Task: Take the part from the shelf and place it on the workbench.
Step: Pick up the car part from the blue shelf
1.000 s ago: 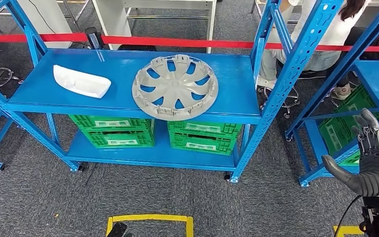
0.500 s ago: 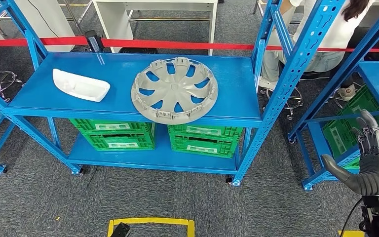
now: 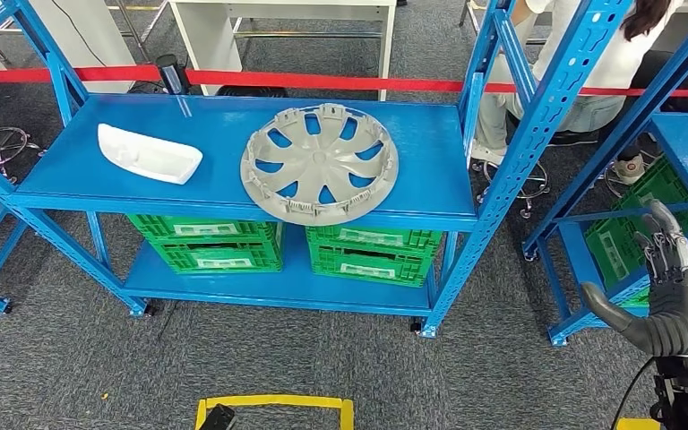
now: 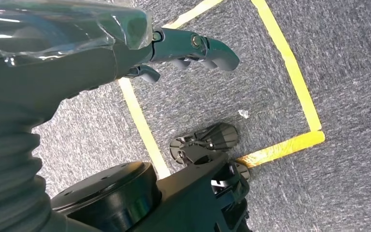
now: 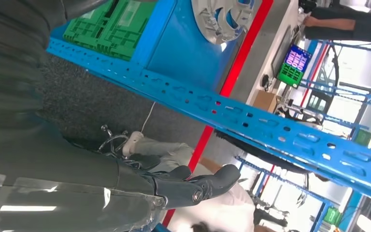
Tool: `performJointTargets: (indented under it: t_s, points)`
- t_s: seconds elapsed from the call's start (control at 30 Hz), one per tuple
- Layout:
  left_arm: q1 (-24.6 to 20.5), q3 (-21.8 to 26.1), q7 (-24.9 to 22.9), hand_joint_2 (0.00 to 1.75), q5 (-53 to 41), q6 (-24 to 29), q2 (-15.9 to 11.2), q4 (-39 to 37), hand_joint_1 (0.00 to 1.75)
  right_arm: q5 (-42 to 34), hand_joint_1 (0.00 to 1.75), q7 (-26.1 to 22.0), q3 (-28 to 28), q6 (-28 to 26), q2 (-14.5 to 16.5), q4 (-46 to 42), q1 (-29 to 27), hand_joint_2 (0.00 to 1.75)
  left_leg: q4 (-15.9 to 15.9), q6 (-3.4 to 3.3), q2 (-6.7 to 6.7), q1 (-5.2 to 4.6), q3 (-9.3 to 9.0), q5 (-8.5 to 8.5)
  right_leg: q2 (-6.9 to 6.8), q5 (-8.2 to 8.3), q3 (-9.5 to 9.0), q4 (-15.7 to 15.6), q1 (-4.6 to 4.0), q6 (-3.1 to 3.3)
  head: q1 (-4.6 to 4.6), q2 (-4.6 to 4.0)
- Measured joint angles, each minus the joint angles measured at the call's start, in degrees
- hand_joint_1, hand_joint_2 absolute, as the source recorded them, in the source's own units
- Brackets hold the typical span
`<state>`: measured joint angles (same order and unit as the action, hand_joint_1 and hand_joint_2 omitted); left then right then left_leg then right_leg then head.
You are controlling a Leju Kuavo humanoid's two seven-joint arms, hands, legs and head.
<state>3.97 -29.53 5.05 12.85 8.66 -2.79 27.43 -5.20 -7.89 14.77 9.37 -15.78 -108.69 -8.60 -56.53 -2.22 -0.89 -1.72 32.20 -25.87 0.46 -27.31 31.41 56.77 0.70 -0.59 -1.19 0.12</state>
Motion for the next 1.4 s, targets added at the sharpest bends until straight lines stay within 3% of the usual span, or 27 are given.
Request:
performJointTargets:
  t_s: [0.2,0.53,0.63,0.77,1.1,1.4]
  points:
    - [0.1,-1.0,0.0,1.75,-0.3,-1.2,0.0,-0.2,0.00,5.4,0.00,1.1,-2.0,2.6,-1.6,-0.6,0.0,1.75,0.0,0.00,-0.01,-0.11,0.03,0.00,0.00,0.00,0.01,0.0,0.13,-0.01,0.00,0.01]
    - [-0.7,-4.6,-1.2,1.75,-2.1,-2.9,-1.5,-2.6,0.00,30.4,0.00,7.3,-10.0,-0.4,-5.7,-0.1,1.0,1.75,0.0,0.00,-0.01,-0.12,0.05,0.00,0.00,0.01,0.05,0.0,0.14,0.00,-0.01,0.00]
    - [-1.2,-5.3,-2.7,1.75,-2.4,-1.9,-2.7,-2.4,0.00,35.3,0.00,7.7,-12.4,-2.2,-7.6,2.5,3.7,1.75,0.0,0.01,0.04,-0.12,0.06,0.01,0.05,0.03,0.02,0.0,0.12,0.01,0.00,0.00]
    - [-1.7,-5.6,-4.5,1.75,-1.9,-1.1,-4.7,-1.4,0.00,40.1,0.00,6.4,-16.7,-3.0,-9.0,9.3,11.8,1.75,0.0,0.06,0.37,-0.11,0.03,0.06,0.30,0.17,0.08,0.0,0.10,0.18,-0.01,0.00]
    - [-2.8,-7.3,-4.9,1.75,-0.8,-2.4,-5.5,-1.0,0.00,35.0,0.00,3.8,-27.5,-0.1,-8.6,20.8,27.8,1.75,0.0,0.12,0.31,-0.10,0.10,0.12,0.30,0.18,0.12,0.0,0.10,0.16,0.00,0.01]
    - [-5.7,-9.8,-5.7,1.75,-0.9,-4.2,-3.7,-1.6,0.00,28.9,0.00,5.0,-39.3,2.5,-3.5,24.3,35.4,1.75,0.0,0.13,0.25,-0.09,0.11,0.14,0.28,0.18,0.16,0.0,0.09,0.16,-0.01,-0.01]
